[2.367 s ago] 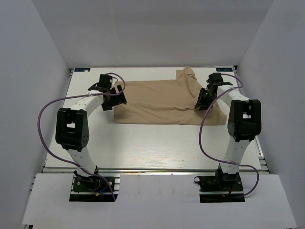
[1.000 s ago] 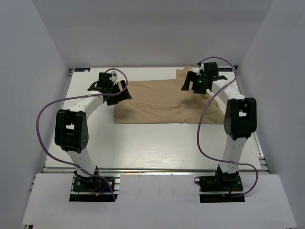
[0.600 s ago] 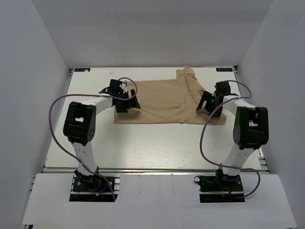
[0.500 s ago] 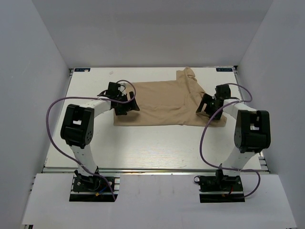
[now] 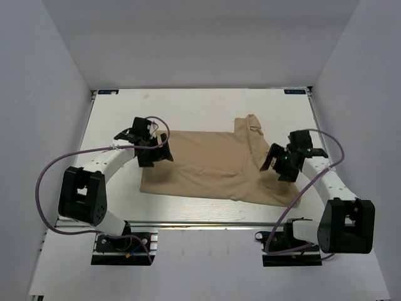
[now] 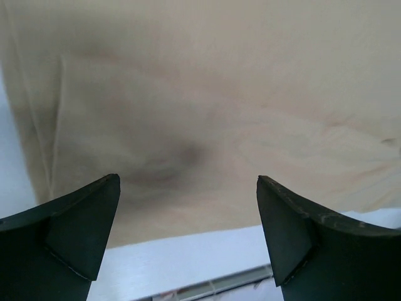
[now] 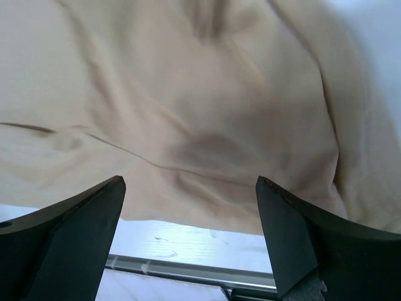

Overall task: Fold and stack the t-shirts
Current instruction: Fold the flattened tshirt in 1/3 of the way, then grap the side of the flattened tshirt furthest away from the robot with both arms

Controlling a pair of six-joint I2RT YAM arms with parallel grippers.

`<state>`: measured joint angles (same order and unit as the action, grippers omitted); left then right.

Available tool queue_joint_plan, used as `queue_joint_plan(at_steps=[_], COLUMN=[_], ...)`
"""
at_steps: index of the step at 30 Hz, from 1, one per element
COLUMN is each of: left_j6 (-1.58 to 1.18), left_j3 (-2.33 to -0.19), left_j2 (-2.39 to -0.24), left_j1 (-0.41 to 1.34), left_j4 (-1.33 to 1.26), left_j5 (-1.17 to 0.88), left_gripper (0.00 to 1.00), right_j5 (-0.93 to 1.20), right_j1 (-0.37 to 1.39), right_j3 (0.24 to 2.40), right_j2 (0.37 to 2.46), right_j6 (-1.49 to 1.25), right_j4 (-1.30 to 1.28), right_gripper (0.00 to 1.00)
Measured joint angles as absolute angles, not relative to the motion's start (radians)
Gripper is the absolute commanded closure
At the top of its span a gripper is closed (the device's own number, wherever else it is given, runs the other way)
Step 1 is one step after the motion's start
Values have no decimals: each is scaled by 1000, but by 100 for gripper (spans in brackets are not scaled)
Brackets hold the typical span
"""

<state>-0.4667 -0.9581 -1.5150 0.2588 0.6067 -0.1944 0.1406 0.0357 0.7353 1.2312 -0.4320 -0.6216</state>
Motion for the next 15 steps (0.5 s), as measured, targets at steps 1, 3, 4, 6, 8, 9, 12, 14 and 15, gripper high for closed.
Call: queue_joint_plan(at_steps=[1,3,4,6,8,9,12,14,15], left_j6=[-464,-461,-461,-461,-459,-459,-445,-432,-425], left_j3=[-985,-1043,-1071,-1127,-1207,-1253,-1392,-1470,-1505], left_j2=[-1512,-1511,-1511,-1525,-1570,-1606,-1736,-1835,-1885], left_j1=[258,252,247,237,224,217,194,179,171], left_j4=[606,587,566,557,551,546,538,537,539], left_j5=[-181,-150,-112,-64,-21,-4,26,45,56], left_gripper=[0,0,0,0,0,0,0,0,0], right_j5=[141,150,155,159,145,131,96,71,60], right_j1=[39,44,47,51,57,59,63,69,72], right_j3=[776,878,939,1037,1157,1228,1412,1526,1579], right_j2=[1234,1260,1284,1340,1433,1492,1669,1795,1860], right_j6=[-422,-406,-400,-391,-384,-381,-359,-334,-321], right_j4=[-624,-618,-597,-542,-511,-508,-482,-483,-492], right_gripper=[10,10,10,10,10,10,10,14,17])
